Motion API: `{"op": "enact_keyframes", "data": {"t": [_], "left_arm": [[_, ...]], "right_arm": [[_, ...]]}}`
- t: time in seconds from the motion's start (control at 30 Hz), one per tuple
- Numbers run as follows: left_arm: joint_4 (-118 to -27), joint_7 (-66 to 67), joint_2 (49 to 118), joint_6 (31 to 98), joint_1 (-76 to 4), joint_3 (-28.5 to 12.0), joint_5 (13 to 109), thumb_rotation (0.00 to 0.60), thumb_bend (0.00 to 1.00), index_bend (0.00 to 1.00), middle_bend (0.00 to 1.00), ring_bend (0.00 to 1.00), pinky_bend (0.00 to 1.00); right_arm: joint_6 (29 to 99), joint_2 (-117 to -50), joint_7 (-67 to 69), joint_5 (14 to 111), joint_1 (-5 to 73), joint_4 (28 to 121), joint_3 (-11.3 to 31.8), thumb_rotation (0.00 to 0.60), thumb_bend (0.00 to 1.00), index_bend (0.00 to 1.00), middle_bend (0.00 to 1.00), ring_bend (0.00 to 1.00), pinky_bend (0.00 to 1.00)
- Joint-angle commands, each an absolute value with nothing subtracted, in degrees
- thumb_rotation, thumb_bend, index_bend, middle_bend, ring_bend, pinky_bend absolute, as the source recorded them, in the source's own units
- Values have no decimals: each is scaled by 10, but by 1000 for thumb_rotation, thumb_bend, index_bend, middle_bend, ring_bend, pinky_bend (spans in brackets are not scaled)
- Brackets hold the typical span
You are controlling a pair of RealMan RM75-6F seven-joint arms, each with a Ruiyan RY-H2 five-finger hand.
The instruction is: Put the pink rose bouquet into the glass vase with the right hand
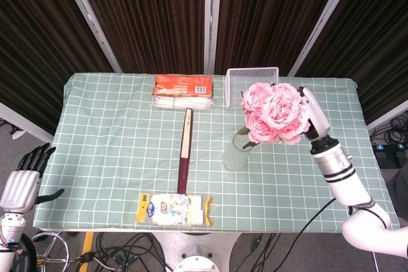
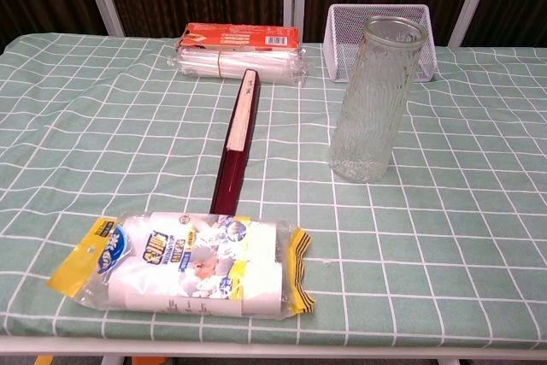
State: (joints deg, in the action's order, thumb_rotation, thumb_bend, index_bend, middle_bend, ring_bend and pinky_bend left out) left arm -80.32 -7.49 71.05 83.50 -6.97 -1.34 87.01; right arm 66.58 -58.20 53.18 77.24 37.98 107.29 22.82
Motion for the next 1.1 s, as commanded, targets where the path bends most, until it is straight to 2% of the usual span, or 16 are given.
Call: {"op": "enact_keyframes", "data": {"t": [0.03,0.27,0.47,0.77,0.87,1.03,1.1], "left_arm": [[-802,-76,710,836,-69,-13,870,600,0,67,0,0,117],[-794,-85,712,832,-69,-13,866,600,0,66,0,0,117],[-793,-75,713,837,-67,-13,869,600,0,67,0,0,118],[-791,-81,710,836,-65,-13,866,600,0,66,0,0,117],[-790,-83,709,837,-64,-13,866,600,0,66,0,0,117],[-786,-86,711,835,-64,-13,865,600,0,67,0,0,117],[-785,-86,712,835,-64,-13,864,600,0,66,0,0,118]], "right_arm": [[665,-593,523,766,382,1077,230,600,101,546,503,426,635],[661,-634,501,785,384,1031,208,600,101,546,503,427,635],[666,-693,535,823,391,957,186,600,101,546,503,427,635],[660,-737,605,855,398,886,159,600,79,540,487,413,613],[660,-745,627,864,399,869,151,600,48,480,468,385,566],[656,-755,654,877,400,844,135,600,1,237,413,286,425],[655,-756,662,882,400,833,128,600,0,175,374,243,379]]}}
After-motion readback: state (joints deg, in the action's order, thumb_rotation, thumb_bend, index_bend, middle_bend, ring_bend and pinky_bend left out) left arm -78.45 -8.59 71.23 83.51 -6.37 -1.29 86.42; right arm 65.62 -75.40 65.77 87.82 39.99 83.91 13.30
